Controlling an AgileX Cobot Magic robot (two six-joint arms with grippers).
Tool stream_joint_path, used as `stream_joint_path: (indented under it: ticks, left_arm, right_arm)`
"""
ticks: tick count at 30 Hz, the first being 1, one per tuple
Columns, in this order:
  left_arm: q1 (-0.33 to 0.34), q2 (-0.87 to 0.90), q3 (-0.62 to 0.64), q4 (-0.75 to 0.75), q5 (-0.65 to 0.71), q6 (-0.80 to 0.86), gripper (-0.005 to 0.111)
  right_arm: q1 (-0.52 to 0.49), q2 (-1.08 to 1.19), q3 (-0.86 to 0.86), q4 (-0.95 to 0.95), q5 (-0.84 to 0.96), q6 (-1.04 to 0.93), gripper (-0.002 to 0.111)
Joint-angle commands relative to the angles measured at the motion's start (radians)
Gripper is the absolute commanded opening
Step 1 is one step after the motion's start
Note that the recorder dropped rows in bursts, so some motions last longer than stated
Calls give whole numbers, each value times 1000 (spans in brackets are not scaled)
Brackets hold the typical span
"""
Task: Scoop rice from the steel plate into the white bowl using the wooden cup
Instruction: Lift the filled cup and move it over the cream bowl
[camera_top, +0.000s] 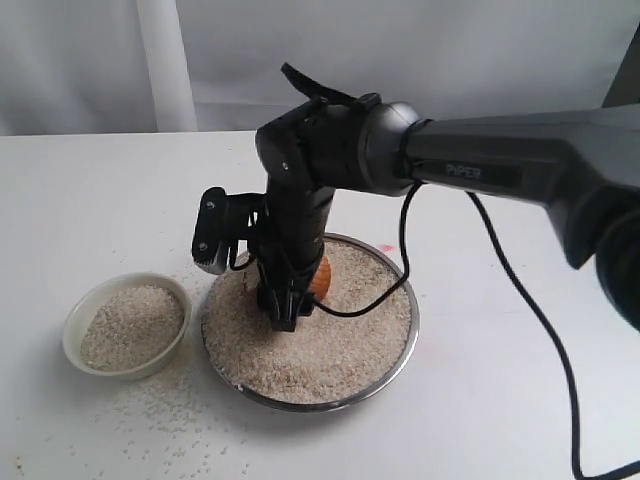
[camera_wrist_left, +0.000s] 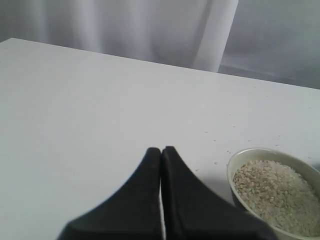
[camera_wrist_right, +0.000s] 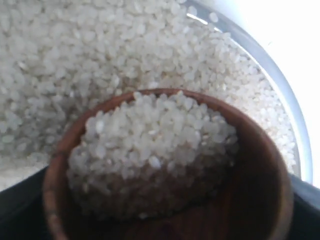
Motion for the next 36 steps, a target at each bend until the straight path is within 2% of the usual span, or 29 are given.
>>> stream_joint_path:
  ticks: [1,8,16,27,36]
  left_arm:
    - [-5,-2,-4,-6,-6,-2,0]
    - [-5,-2,-4,-6,-6,-2,0]
    - [-5,-2,-4,-6,-6,-2,0]
    - [-5,-2,-4,-6,-6,-2,0]
    - [-5,-2,-4,-6,-6,-2,0]
  right_arm:
    - [-25,-84,71,49,-54,-52,0]
    - [-29,-161,182,53,-170,-52,0]
    - [16,-174,176,17,-176,-59,0]
    - [147,-157,-11,-170,-125,-44,0]
    - [244,-28,-211,-383,-51,10,0]
